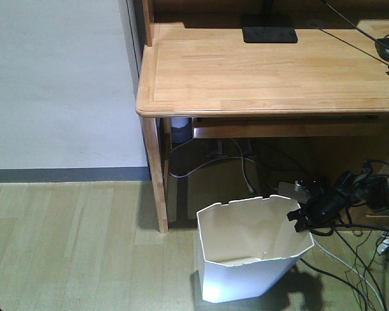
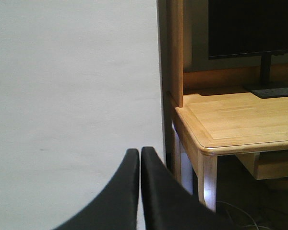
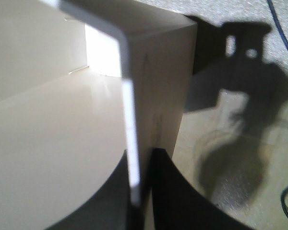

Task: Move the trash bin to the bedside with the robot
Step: 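Close the right gripper on the bin's rim wall, then lift and drag the bin out from under the desk with right gripper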

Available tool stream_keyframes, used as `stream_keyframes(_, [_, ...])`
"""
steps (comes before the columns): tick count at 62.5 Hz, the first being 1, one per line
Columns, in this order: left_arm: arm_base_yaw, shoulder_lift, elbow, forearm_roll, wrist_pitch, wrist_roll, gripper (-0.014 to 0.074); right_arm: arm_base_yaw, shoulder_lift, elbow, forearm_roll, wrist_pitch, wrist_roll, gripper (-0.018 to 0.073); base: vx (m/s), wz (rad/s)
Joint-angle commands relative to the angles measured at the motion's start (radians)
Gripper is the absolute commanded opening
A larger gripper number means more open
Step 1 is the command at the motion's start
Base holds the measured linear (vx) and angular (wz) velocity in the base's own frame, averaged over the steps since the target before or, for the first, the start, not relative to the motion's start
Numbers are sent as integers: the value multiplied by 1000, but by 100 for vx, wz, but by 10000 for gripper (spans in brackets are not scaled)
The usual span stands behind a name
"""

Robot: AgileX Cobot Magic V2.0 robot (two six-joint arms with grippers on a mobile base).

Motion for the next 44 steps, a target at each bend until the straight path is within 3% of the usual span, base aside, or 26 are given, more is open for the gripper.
stream_keyframes(1, [-3, -7, 12, -10, -74, -14, -6, 0, -113, -21, 172, 129, -56, -3, 0, -1])
stream_keyframes(18, [-3, -7, 12, -10, -74, -14, -6, -1, -211, -5, 223, 290, -73, -2, 0, -1])
stream_keyframes(30, [-3, -7, 12, -10, -74, -14, -6, -1, -373, 247, 268, 174, -139, -2, 0, -1])
stream_keyframes(44, [-3, -7, 12, -10, -74, -14, -6, -1, -649, 708, 576, 83, -505, -2, 0, 0])
